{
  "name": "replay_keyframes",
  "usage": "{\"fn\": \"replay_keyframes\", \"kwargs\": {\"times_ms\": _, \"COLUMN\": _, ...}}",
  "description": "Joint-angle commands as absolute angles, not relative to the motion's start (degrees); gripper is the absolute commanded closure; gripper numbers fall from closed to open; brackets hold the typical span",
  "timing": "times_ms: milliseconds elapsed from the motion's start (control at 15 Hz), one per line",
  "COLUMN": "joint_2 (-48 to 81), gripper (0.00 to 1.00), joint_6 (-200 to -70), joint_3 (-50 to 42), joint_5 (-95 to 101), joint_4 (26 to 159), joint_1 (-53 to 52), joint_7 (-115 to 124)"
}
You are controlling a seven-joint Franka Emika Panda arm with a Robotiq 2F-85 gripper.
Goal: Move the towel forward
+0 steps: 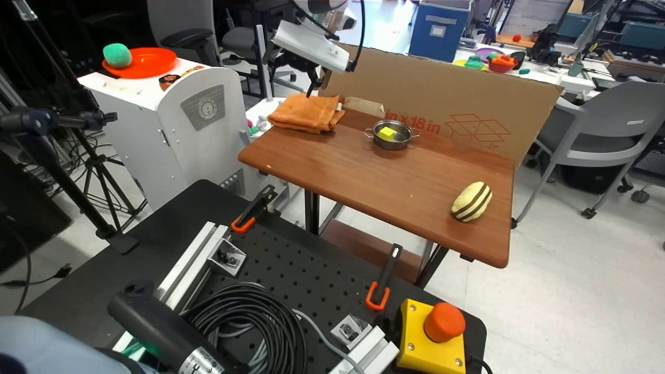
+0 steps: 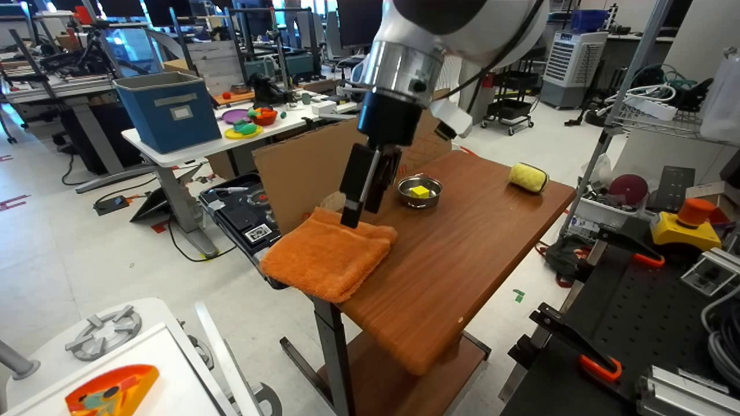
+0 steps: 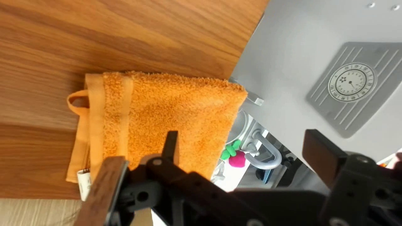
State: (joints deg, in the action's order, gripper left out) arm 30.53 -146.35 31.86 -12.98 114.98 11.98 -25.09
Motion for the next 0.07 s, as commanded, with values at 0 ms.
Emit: {"fn": "replay_keyframes", "kwargs": {"times_ms": 0, "joint_2": 28.8, "gripper": 0.0, "joint_6": -145.8, "joint_3": 28.9, "joint_5": -15.8, "joint_4": 115.4, "joint_1": 9.1, "joint_7": -26.7}}
